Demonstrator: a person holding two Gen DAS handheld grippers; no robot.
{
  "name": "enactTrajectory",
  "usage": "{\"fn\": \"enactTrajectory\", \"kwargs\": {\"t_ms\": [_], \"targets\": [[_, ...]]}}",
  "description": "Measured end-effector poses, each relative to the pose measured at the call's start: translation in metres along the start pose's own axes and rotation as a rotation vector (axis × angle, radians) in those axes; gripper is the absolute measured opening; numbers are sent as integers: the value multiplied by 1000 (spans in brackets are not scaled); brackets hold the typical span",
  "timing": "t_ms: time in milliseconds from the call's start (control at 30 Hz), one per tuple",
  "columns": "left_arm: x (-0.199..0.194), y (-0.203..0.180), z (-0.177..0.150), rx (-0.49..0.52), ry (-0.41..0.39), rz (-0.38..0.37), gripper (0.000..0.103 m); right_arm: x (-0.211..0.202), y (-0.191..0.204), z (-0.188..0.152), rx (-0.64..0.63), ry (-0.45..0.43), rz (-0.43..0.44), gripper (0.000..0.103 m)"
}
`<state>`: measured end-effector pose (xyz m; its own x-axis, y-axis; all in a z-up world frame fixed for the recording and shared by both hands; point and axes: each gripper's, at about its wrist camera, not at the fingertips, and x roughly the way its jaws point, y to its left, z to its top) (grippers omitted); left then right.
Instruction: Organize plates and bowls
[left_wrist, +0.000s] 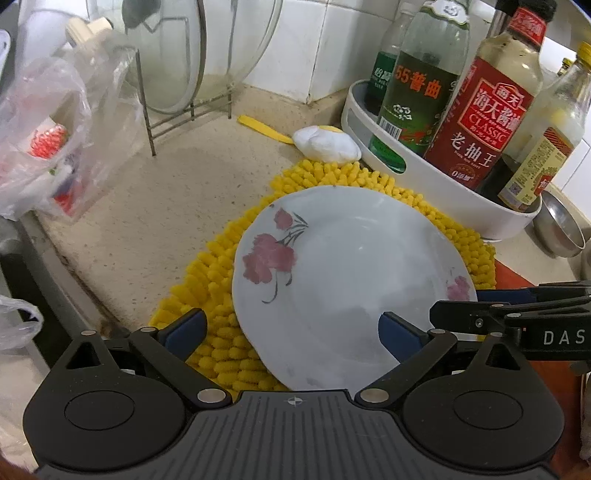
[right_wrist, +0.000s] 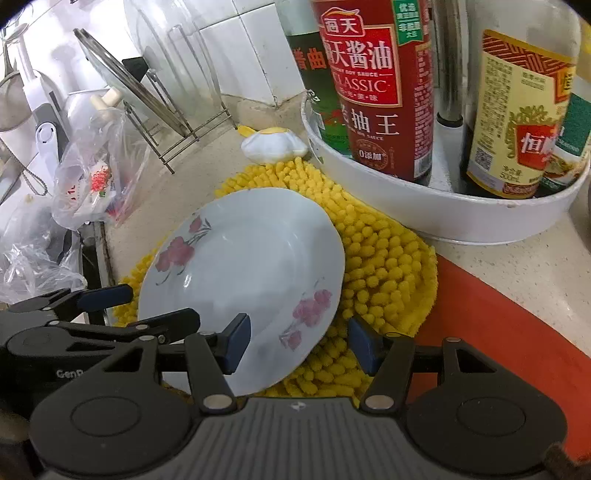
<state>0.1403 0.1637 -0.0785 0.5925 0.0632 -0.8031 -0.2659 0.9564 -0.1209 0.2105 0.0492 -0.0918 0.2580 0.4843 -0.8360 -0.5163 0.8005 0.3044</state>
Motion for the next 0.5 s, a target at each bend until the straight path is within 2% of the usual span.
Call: {"fn": "enactTrajectory", "kwargs": {"t_ms": [267,333,500], "targets": [[14,-3,9,34,14,-15,98,13,-11,8,51,-6,57,53],[13,-6,8,59,10,-25,98,11,-12,8,53,-5,52,45],[6,-8,4,58,8,-40,97,2,-5,4,17,-7,55,42]]}}
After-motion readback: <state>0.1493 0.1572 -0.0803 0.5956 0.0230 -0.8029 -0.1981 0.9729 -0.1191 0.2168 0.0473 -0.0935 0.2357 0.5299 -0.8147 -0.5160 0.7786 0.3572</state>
